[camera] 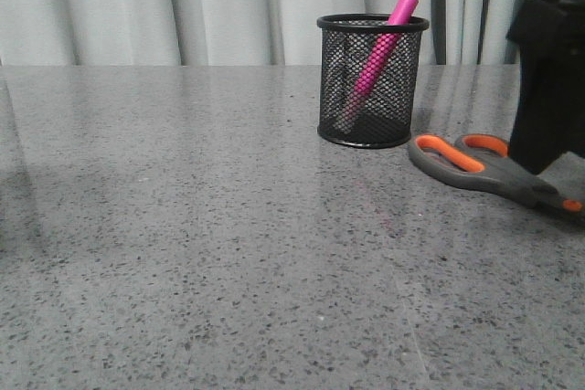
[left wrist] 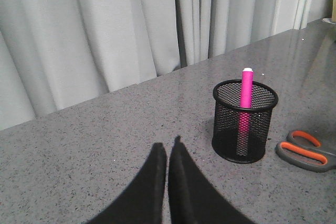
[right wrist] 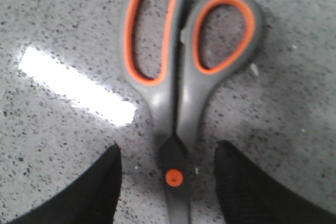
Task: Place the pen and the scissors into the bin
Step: 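Lower the right gripper onto the scissors blades and close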
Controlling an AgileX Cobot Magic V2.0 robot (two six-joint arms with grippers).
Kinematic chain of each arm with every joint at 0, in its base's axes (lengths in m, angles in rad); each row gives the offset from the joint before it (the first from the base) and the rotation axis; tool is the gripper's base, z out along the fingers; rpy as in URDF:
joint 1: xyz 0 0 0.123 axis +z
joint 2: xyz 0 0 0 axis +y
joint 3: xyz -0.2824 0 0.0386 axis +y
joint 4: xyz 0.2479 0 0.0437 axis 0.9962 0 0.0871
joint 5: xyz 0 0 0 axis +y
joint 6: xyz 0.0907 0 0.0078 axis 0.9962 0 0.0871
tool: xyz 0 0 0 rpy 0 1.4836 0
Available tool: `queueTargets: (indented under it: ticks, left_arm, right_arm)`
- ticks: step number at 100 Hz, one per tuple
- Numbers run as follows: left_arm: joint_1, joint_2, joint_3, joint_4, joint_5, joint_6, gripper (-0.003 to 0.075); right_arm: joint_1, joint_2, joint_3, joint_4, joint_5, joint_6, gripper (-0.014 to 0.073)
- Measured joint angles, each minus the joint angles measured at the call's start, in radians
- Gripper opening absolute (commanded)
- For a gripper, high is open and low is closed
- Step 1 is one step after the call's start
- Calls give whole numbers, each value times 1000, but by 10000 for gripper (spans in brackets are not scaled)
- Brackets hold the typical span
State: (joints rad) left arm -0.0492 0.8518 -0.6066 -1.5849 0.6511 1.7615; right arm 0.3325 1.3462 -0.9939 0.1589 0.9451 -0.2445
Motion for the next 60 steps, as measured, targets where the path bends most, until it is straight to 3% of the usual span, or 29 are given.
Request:
queueTargets:
  ticks: [60]
  left_arm:
    - [0,0,0,-3,-8,2,-19]
  right_arm:
    - [15,82,-3,-37,-53,5,346]
